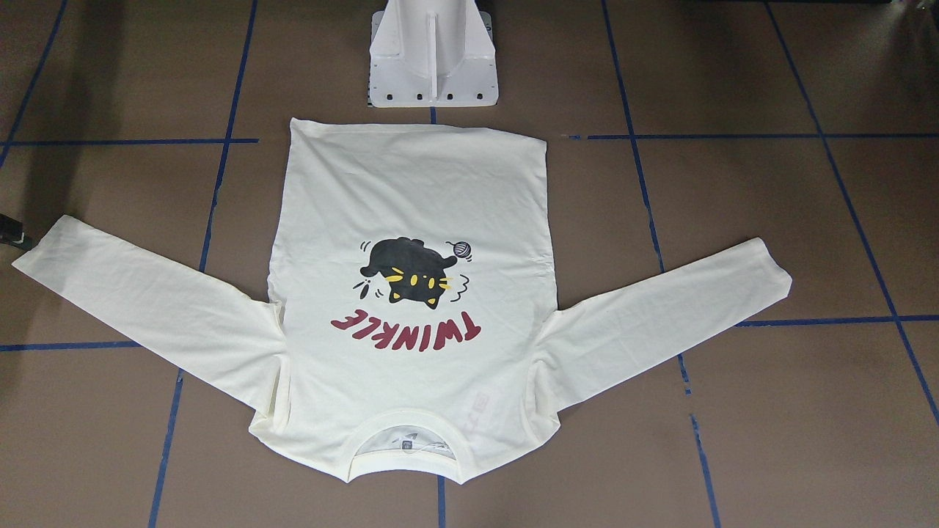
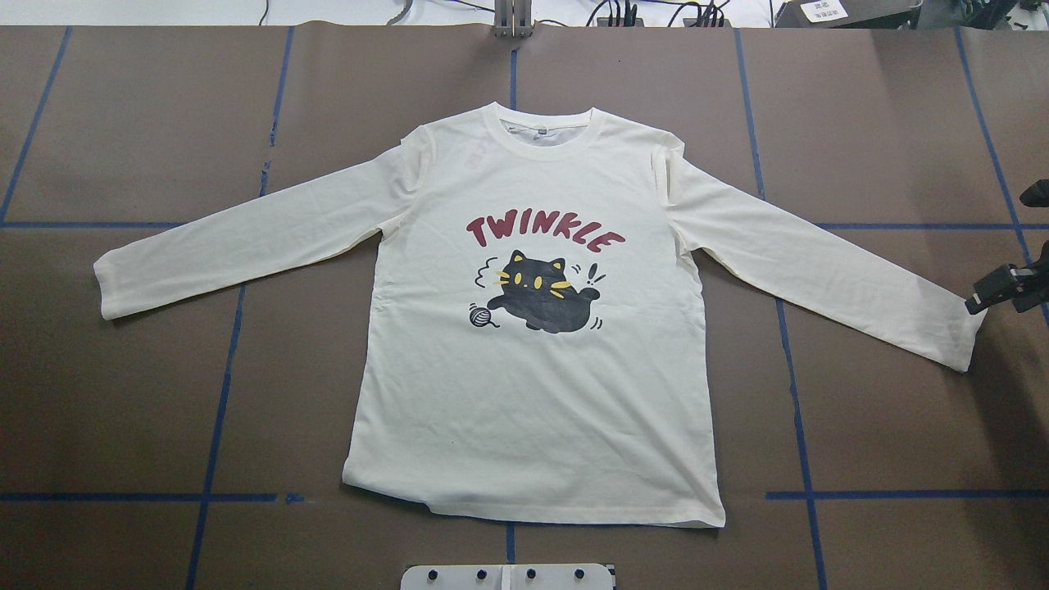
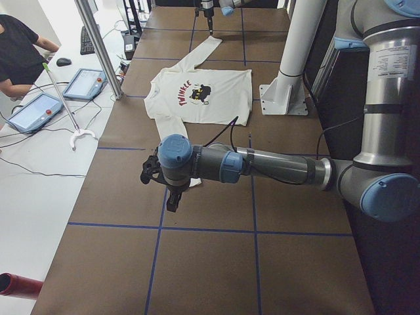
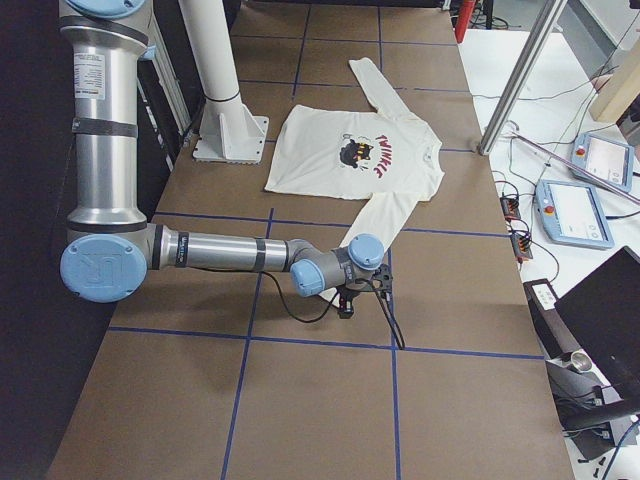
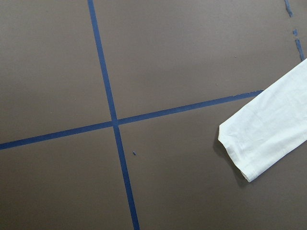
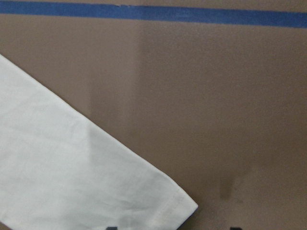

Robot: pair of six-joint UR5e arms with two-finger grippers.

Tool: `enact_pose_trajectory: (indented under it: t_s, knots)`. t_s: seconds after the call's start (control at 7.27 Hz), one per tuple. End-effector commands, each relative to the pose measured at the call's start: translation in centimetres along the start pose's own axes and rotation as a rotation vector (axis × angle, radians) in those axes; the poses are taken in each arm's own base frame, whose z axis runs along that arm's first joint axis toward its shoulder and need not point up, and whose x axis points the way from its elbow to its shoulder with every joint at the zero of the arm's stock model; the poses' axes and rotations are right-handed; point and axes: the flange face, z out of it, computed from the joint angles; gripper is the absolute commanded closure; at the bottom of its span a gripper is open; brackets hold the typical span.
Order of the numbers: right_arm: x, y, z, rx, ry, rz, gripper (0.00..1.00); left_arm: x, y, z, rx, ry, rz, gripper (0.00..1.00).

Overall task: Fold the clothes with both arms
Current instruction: 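Move the right gripper to the cuff of the sleeve nearest it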

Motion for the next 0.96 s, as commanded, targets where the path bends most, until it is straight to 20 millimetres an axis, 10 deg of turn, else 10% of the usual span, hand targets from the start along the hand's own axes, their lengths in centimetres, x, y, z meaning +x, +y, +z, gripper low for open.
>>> enact_pose_trajectory:
  t_s: [0.0,0.55,0.83]
  knots:
    - [-0.31,-1.32,0.87,-0.011,0.003,0.003,0.25,0.06,-0.01,-0.04,0.001,0.001,-0.001,0.0]
    - [0.67,-1.12,1.72,-0.028,0.01,0.02,1.0,0.27,-0.01,-0.28,0.006,0.0,0.003,0.0]
    - [0.46,-1.11,1.46,-0.024,0.005,0.016,1.0,0.38,-0.04,-0.38,0.008,0.0,0.006,0.0]
